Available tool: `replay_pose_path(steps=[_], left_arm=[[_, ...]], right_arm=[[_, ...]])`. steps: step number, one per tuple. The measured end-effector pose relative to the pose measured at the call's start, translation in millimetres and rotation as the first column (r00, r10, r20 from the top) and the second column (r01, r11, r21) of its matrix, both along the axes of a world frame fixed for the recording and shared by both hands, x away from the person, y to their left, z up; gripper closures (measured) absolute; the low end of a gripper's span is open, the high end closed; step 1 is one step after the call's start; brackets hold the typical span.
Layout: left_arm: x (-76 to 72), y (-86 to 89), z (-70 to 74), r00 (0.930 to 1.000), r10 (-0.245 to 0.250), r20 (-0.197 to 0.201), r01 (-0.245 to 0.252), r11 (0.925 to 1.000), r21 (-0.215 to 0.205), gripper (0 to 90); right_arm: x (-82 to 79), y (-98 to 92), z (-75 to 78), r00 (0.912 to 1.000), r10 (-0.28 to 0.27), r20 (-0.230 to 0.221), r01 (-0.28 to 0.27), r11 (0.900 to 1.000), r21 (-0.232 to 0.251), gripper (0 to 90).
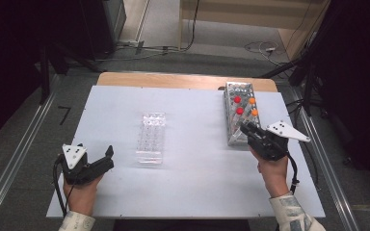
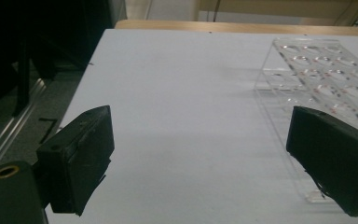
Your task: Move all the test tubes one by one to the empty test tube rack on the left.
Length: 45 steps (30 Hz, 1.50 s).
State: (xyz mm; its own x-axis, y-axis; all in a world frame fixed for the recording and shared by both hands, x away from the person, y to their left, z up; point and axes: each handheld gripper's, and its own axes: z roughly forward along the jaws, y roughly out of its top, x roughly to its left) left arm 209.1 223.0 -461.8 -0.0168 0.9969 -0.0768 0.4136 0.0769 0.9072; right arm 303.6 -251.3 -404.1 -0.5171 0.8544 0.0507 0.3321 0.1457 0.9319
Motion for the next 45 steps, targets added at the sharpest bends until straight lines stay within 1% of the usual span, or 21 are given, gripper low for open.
replay_pose_path(steps=[9,12,19,22,23,24,25,26,29,31,32,33,35,36,38,39,40,41,43,44,45], left_arm=[[0.8,-27.9,10.1,0.9949,-0.099,0.019,0.099,0.9949,0.018,7.9],[3.5,-42.4,14.2,0.9867,-0.162,0.012,0.162,0.9867,0.017,7.9],[8.5,-62.1,21.4,0.9755,-0.220,0.013,0.219,0.9756,0.011,7.8],[15.5,-75.7,23.1,0.9635,-0.268,-0.005,0.268,0.9635,-0.004,7.8],[15.5,-75.7,23.1,0.9635,-0.268,-0.005,0.268,0.9635,-0.004,7.8],[19.7,-82.5,24.0,0.9534,-0.301,-0.025,0.300,0.9537,-0.018,7.8],[19.7,-82.5,24.0,0.9534,-0.301,-0.025,0.300,0.9537,-0.018,7.8],[23.1,-89.3,24.9,0.9457,-0.323,-0.039,0.322,0.9465,-0.023,7.8],[26.3,-98.8,27.8,0.9360,-0.350,-0.034,0.349,0.9365,-0.031,7.8],[27.1,-102.7,28.9,0.9336,-0.357,-0.029,0.356,0.9338,-0.032,7.9],[28.4,-110.4,30.9,0.9243,-0.381,-0.026,0.380,0.9247,-0.018,7.9],[28.4,-110.4,30.9,0.9243,-0.381,-0.026,0.380,0.9247,-0.018,7.9],[28.9,-118.4,32.3,0.9160,-0.401,-0.015,0.401,0.9161,-0.013,7.9],[29.6,-126.0,33.2,0.9066,-0.422,-0.014,0.422,0.9067,-0.001,7.9],[30.0,-129.6,33.7,0.9025,-0.430,-0.015,0.430,0.9026,-0.001,8.4],[30.6,-135.8,34.7,0.8905,-0.455,-0.009,0.454,0.8903,-0.031,10.0],[30.6,-135.8,34.7,0.8905,-0.455,-0.009,0.454,0.8903,-0.031,10.4],[31.4,-138.3,35.8,0.8799,-0.475,-0.013,0.473,0.8788,-0.059,10.4],[31.9,-146.7,39.5,0.8657,-0.501,-0.007,0.499,0.8639,-0.069,13.1],[31.9,-146.7,39.5,0.8657,-0.501,-0.007,0.499,0.8639,-0.069,14.4],[32.0,-149.4,40.8,0.8614,-0.508,-0.004,0.506,0.8593,-0.073,16.2]], right_arm=[[-5.1,29.9,-17.4,0.9940,0.097,-0.050,-0.099,0.994,-0.039,73.7],[-6.5,37.9,-22.8,0.9903,0.124,-0.064,-0.126,0.991,-0.044,73.8],[-10.0,52.9,-32.2,0.9817,0.172,-0.083,-0.176,0.983,-0.049,73.7],[-12.0,60.0,-35.2,0.9779,0.190,-0.086,-0.196,0.979,-0.056,73.8],[-12.6,62.6,-36.2,0.9765,0.197,-0.088,-0.202,0.978,-0.058,73.8],[-13.4,65.3,-37.2,0.9752,0.202,-0.091,-0.208,0.976,-0.059,73.8],[-14.2,67.9,-38.0,0.9734,0.210,-0.091,-0.216,0.974,-0.062,73.7],[-15.5,70.6,-38.5,0.9722,0.215,-0.094,-0.221,0.973,-0.064,73.8],[-17.8,77.0,-39.8,0.9678,0.234,-0.092,-0.241,0.968,-0.066,73.7],[-19.3,81.3,-41.0,0.9644,0.247,-0.094,-0.254,0.965,-0.066,73.8],[-19.9,83.5,-41.6,0.9624,0.254,-0.095,-0.261,0.963,-0.069,73.8],[-20.8,85.6,-41.9,0.9608,0.260,-0.096,-0.267,0.961,-0.070,73.8],[-22.4,88.8,-42.2,0.9584,0.268,-0.099,-0.275,0.959,-0.074,73.8],[-22.9,89.8,-42.3,0.9578,0.271,-0.097,-0.278,0.958,-0.075,73.8],[-23.7,91.2,-42.3,0.9567,0.275,-0.095,-0.283,0.956,-0.075,73.8],[-24.2,91.9,-42.3,0.9560,0.277,-0.096,-0.284,0.956,-0.074,73.7],[-24.6,92.8,-42.4,0.9554,0.279,-0.097,-0.287,0.955,-0.075,73.8],[-24.6,92.8,-42.4,0.9554,0.279,-0.097,-0.287,0.955,-0.075,73.8],[-26.4,97.0,-43.7,0.9517,0.291,-0.098,-0.299,0.951,-0.078,73.7],[-27.2,98.9,-44.5,0.9499,0.296,-0.100,-0.305,0.949,-0.081,73.7],[-28.4,101.1,-45.2,0.9491,0.298,-0.102,-0.307,0.948,-0.085,73.8]])
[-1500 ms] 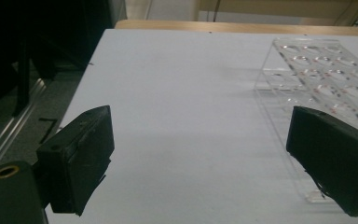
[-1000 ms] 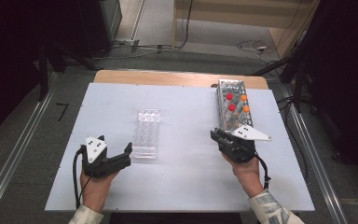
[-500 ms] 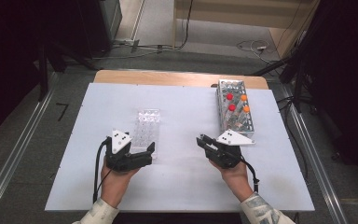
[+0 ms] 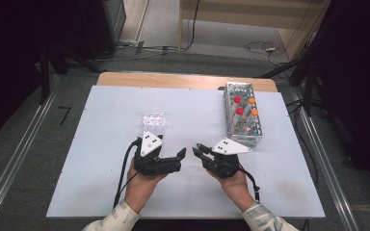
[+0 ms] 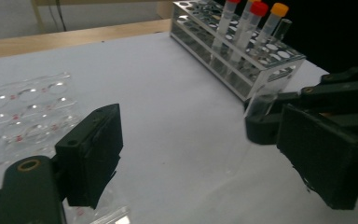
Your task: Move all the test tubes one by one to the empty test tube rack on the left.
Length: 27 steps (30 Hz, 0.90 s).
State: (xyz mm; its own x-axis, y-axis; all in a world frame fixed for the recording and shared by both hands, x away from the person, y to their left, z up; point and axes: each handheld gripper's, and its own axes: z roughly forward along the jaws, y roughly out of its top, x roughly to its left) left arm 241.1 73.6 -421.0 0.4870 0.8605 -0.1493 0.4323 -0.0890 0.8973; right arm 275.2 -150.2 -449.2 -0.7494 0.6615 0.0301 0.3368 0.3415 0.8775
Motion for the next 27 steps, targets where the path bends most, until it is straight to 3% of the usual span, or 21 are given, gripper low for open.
replay_pose_path(steps=[5,14,21,27], left_arm=[[3.1,-13.4,6.2,0.9980,-0.063,0.003,0.063,0.9974,-0.033,28.4],[9.5,-30.0,2.5,0.9917,-0.128,-0.010,0.128,0.9918,-0.006,49.2],[10.7,-31.5,-0.3,0.9913,-0.130,-0.023,0.130,0.9916,-0.002,63.2],[11.5,-31.6,-2.4,0.9888,-0.146,-0.031,0.146,0.9892,-0.006,68.7]], right_arm=[[-4.9,9.5,-2.7,0.9994,0.026,0.023,-0.025,0.999,-0.020,73.8],[-9.8,13.9,-2.3,0.9987,0.042,0.030,-0.042,0.999,-0.017,73.8],[-11.0,12.3,0.0,0.9987,0.039,0.033,-0.039,0.999,-0.006,73.7],[-9.6,11.1,0.1,0.9988,0.035,0.034,-0.035,0.999,-0.006,73.7]])
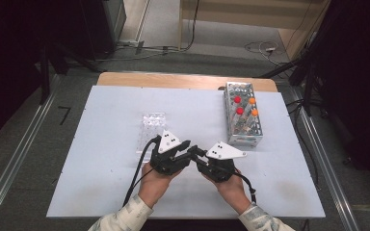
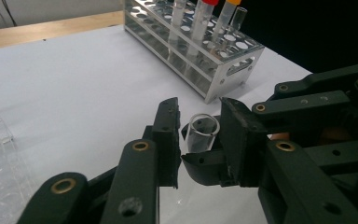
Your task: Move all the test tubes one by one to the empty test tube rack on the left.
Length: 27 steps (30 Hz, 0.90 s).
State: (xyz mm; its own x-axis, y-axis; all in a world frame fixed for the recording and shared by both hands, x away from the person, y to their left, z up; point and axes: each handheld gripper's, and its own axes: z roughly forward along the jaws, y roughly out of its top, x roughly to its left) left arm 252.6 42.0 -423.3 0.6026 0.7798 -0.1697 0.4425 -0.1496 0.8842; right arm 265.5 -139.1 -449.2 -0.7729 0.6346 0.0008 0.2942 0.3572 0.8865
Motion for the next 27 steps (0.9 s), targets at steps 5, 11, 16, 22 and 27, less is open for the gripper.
replay_pose_path(steps=[5,11,16,22,27], left_arm=[[0.3,0.1,-0.6,1.0000,-0.005,-0.005,0.005,1.0000,0.004,74.5],[0.1,0.6,-0.2,0.9999,0.001,-0.012,-0.001,0.9999,0.017,76.4],[-0.4,1.5,1.2,0.9999,0.010,-0.004,-0.010,0.9998,0.018,76.9],[1.2,8.5,5.4,0.9997,0.025,0.001,-0.025,0.9997,-0.001,76.8],[2.6,17.1,12.5,0.9995,0.030,0.008,-0.030,0.9992,-0.025,76.8]], right_arm=[[-1.3,1.3,-0.1,1.0000,0.001,0.000,-0.001,1.000,-0.001,73.7],[-1.3,1.7,-0.8,1.0000,0.006,0.001,-0.006,1.000,-0.007,73.6],[-1.1,1.5,-0.3,1.0000,0.009,-0.005,-0.009,1.000,0.002,70.5],[0.9,1.2,-0.4,0.9991,0.025,-0.033,-0.025,1.000,0.001,36.5],[3.1,-0.6,-3.2,0.9978,0.011,-0.066,-0.012,1.000,-0.016,26.7]])
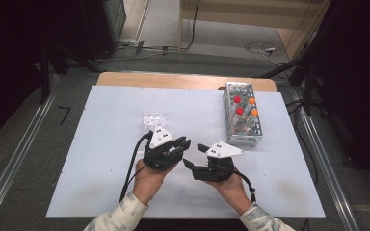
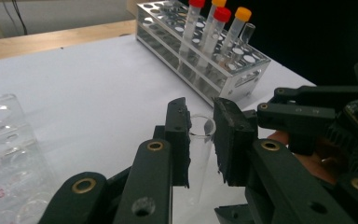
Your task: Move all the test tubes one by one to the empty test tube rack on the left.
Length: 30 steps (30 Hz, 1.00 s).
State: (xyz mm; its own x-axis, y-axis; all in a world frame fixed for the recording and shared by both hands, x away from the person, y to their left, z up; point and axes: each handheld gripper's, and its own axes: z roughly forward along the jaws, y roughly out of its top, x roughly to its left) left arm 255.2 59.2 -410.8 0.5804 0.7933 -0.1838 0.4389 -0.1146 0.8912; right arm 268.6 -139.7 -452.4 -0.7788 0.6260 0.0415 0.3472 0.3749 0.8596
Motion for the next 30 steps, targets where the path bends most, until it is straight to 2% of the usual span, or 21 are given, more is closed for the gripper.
replay_pose_path(steps=[7,11,16,24,30], left_arm=[[2.4,17.9,12.0,0.9997,0.023,0.009,-0.023,0.9988,-0.043,76.8],[1.7,30.8,21.7,0.9975,0.060,0.037,-0.058,0.9963,-0.064,76.8],[2.9,47.9,30.1,0.9927,0.107,0.057,-0.102,0.9911,-0.086,76.8],[6.2,68.1,32.7,0.9843,0.165,0.061,-0.161,0.9845,-0.069,76.8],[8.3,72.3,28.8,0.9819,0.182,0.053,-0.180,0.9827,-0.046,76.7]], right_arm=[[1.3,-3.0,-1.4,1.0000,-0.006,-0.007,0.006,1.000,-0.005,25.0],[3.8,-5.8,-2.6,0.9992,-0.007,-0.038,0.008,1.000,0.005,23.9],[4.2,-7.5,-3.2,0.9989,-0.019,-0.042,0.019,1.000,0.005,23.8],[4.5,-9.9,-3.0,0.9987,-0.029,-0.041,0.029,1.000,0.004,23.9],[4.8,-11.7,-2.6,0.9986,-0.035,-0.039,0.035,0.999,0.006,24.0]])
